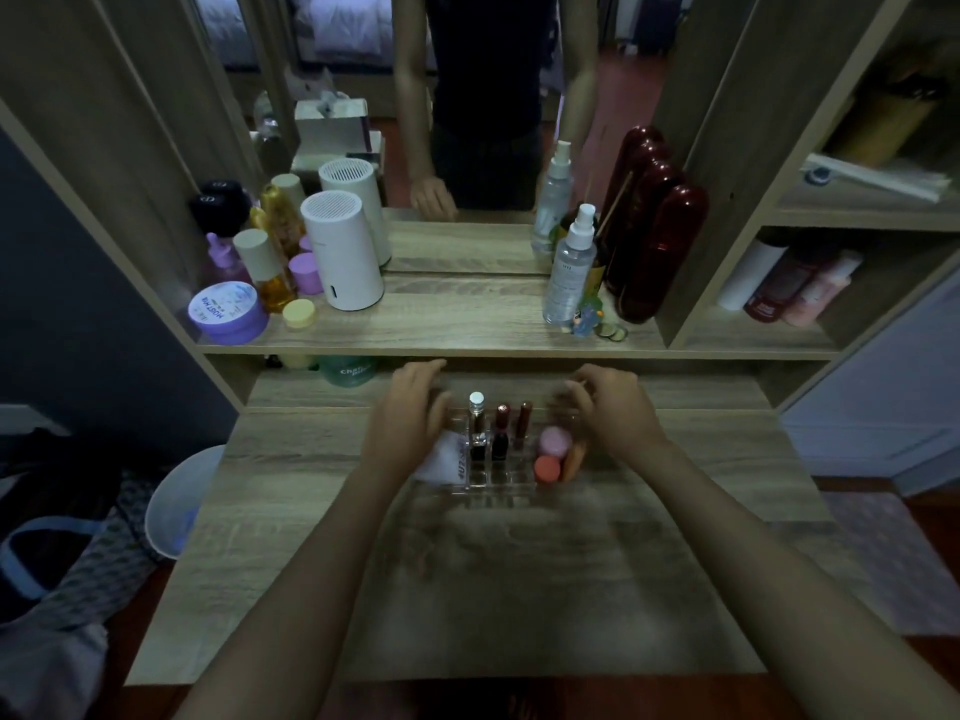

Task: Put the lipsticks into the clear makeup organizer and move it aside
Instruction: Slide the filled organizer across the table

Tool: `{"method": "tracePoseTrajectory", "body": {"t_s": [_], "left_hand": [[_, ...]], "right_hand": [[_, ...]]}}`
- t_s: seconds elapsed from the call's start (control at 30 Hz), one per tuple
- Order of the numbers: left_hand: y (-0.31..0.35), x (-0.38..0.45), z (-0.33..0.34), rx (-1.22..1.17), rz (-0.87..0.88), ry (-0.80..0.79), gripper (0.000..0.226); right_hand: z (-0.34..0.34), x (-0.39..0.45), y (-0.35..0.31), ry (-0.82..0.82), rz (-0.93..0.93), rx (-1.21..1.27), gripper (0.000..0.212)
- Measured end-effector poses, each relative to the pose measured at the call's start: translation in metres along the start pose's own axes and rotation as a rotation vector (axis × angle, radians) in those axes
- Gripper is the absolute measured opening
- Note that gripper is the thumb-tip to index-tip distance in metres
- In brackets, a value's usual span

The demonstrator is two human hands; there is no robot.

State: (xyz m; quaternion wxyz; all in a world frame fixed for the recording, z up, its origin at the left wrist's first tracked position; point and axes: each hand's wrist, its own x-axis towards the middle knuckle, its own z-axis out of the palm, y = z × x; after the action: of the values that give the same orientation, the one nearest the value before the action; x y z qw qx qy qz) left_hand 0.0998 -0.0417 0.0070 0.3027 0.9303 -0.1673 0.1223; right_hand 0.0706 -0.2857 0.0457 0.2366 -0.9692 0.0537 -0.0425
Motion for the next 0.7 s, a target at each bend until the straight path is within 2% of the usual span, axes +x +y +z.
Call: {"method": "tracePoseTrajectory", "body": {"t_s": [0.1,0.17,0.33,0.4,0.43,0.5,0.6,0.7], "left_hand": [[-0.024,-0.023,-0.010,-0.085,-0.184,0.081,0.039],[-0.038,-0.037,-0.006,-0.128,-0.360,0.039,0.037],[-0.055,-0.059,0.017,-0.313,-0.722,-0.069,0.034],[-0.057,-0.063,0.026,-0.445,-0.833,-0.132,0.032],[-0.056,-0.065,0.029,-0.523,-0.868,-0.158,0.029],[-0.054,-0.067,0.032,-0.605,-0.873,-0.176,0.023],[-0.054,-0.071,0.034,-0.609,-0.845,-0.144,0.020],[-0.054,-0.073,0.034,-0.605,-0.826,-0.145,0.023]], "right_hand": [[-0.003,-0.009,0.027,0.028,0.107,-0.008,0.019],[0.001,-0.015,0.043,0.000,0.203,0.021,0.019],[0.024,-0.036,0.057,-0.274,0.317,0.124,0.021],[0.033,-0.043,0.058,-0.357,0.319,0.088,0.033],[0.038,-0.044,0.058,-0.373,0.316,0.079,0.040],[0.046,-0.047,0.058,-0.387,0.329,0.130,0.042],[0.052,-0.051,0.055,-0.380,0.375,0.205,0.029],[0.054,-0.052,0.049,-0.332,0.372,0.227,0.037]]}}
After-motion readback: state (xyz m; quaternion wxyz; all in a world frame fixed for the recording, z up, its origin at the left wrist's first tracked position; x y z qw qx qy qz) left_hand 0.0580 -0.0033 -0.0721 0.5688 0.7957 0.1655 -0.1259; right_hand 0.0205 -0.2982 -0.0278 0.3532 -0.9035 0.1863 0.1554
